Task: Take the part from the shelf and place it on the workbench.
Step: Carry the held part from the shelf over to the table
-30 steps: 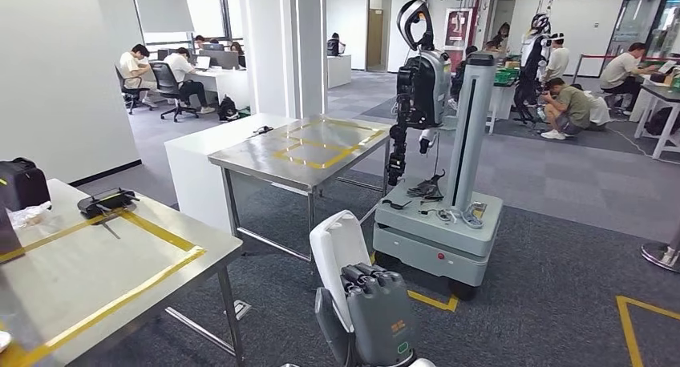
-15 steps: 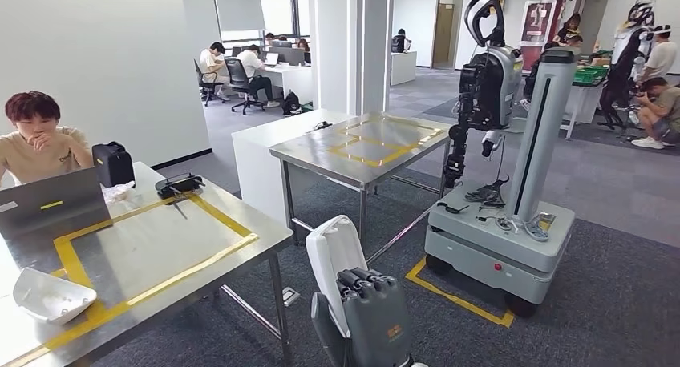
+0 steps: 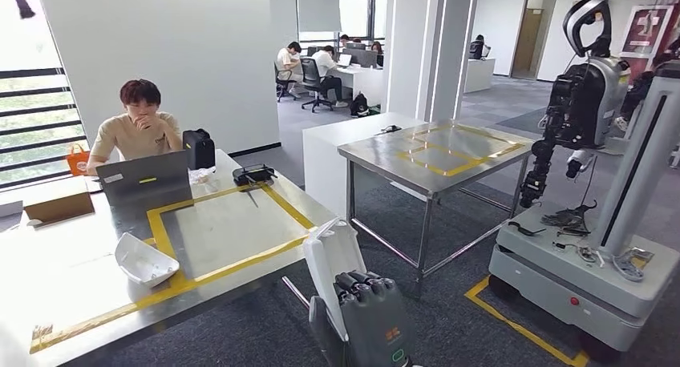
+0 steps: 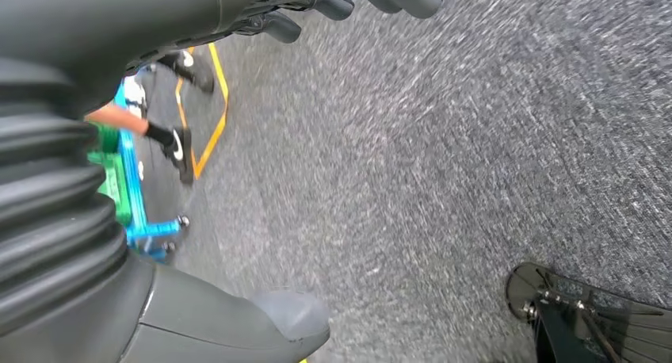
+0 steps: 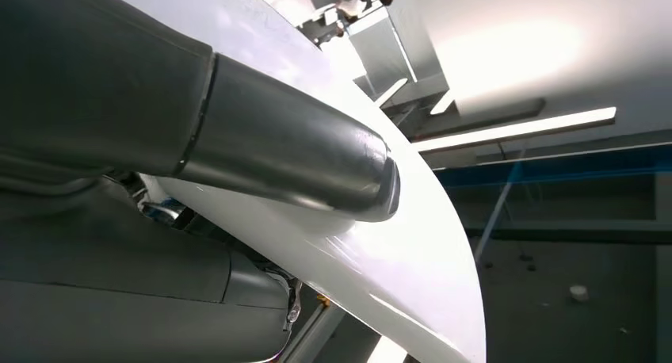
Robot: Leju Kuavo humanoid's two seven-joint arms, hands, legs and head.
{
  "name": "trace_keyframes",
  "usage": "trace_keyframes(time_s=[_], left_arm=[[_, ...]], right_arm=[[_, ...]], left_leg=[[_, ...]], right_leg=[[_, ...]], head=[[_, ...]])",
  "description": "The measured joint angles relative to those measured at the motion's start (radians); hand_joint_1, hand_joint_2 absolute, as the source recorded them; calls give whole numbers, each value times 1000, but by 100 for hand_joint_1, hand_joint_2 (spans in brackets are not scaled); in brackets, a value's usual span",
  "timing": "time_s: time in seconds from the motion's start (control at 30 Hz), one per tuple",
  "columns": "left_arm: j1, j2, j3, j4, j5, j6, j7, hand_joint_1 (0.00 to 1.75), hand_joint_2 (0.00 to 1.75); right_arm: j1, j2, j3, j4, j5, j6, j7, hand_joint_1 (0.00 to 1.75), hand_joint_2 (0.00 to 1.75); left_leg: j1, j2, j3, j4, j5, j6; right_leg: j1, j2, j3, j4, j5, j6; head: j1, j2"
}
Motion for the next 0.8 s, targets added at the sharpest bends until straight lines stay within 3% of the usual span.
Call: trace_keyframes(time_s=[0.07, 0.13, 0.2, 0.27, 0.33, 0.37, 0.4, 0.43, 0.5, 0.53, 0.6, 0.63, 0.7, 0.77, 0.8], left_arm=[[1, -1, 0, 0, 0, 0, 0, 0, 175], [6, 0, 0, 0, 0, 0, 0, 0, 175], [9, 0, 0, 1, 0, 0, 0, 0, 175], [7, -1, 0, 1, 0, 0, 0, 0, 175], [6, -2, 0, 1, 0, 0, -1, 0, 175], [7, -2, 0, 1, -1, 0, -1, 0, 175], [8, -2, 0, 1, -2, 1, -2, 0, 175], [9, -2, 0, 1, -4, 1, -2, 0, 175], [7, -1, 0, 1, -5, 3, -3, 0, 175], [6, -1, 0, 1, -6, 3, -3, 0, 175], [7, -2, 0, 1, -6, 4, -3, 0, 175], [8, -2, 0, 1, -6, 5, -4, 0, 175], [9, -2, 0, 0, -7, 7, -8, 0, 175], [6, -2, 0, 0, -8, 9, -12, 0, 175], [4, -1, 0, 0, -8, 9, -13, 0, 175]], right_arm=[[0, 0, 0, 0, 1, 0, -2, 175, 0], [-2, 1, 0, 0, 1, 0, -3, 175, 0], [-3, 4, 0, 0, 1, 0, -4, 175, 0], [-2, 4, 0, 0, 1, 0, -4, 175, 0], [0, 4, 0, 0, 1, 2, -5, 175, 0], [0, 4, 1, 1, 1, 3, -5, 175, 0], [0, 4, 1, 1, 1, 5, -5, 175, 0], [0, 4, 1, 1, 1, 6, -5, 175, 0], [0, 3, 0, 1, 1, 5, -5, 175, 0], [0, 3, 0, 1, 1, 3, -5, 175, 0], [0, 2, 0, 2, 1, -2, -4, 175, 0], [0, 2, 0, 2, 1, -5, -4, 175, 0], [0, 2, 0, 2, 2, -10, -4, 175, 0], [7, 1, -1, 3, 4, -15, -4, 175, 0], [13, 0, -2, 3, 5, -16, -4, 175, 0]], left_leg=[[2, -22, -7, -4, 6, -16], [4, -30, -15, -9, 12, -29], [1, 17, -39, 32, -14, -36], [-2, 83, -93, 152, -80, -39], [-2, 102, -139, 264, -125, -42], [-2, 104, -138, 273, -122, -42], [-2, 108, -115, 239, -101, -41], [-4, 122, -73, 172, -70, -37], [-12, 163, 2, 40, -31, -23], [-16, 175, 19, 7, -25, -15], [-18, 162, 19, -3, -22, -1], [-16, 150, 19, -5, -20, 4], [-9, 127, 20, -10, -14, 15], [-5, 104, 17, -12, -10, 23], [-5, 91, 14, -12, -9, 24]], right_leg=[[4, 12, 11, -28, 2, -6], [4, -14, 14, -35, 9, -20], [0, -41, 18, -45, 17, -34], [3, -69, 17, -47, 19, -41], [8, -99, 15, -46, 18, -43], [9, -114, 15, -46, 17, -43], [11, -128, 16, -46, 16, -44], [12, -141, 17, -45, 14, -43], [18, -165, 19, -41, 9, -37], [20, -175, 20, -40, 7, -33], [24, -195, 22, -40, 5, -25], [22, -196, 23, -39, 2, -19], [17, -152, 10, -3, -24, -5], [10, -89, -42, 109, -83, 6], [7, -76, -75, 176, -110, 10]], head=[[0, 0], [0, 0], [-3, 0], [-6, 0], [-6, 0], [-6, 0], [-6, 0], [-6, 0], [-6, 0], [-5, 0], [-4, 0], [-4, 0], [-4, 0], [-3, 0], [-3, 0]])
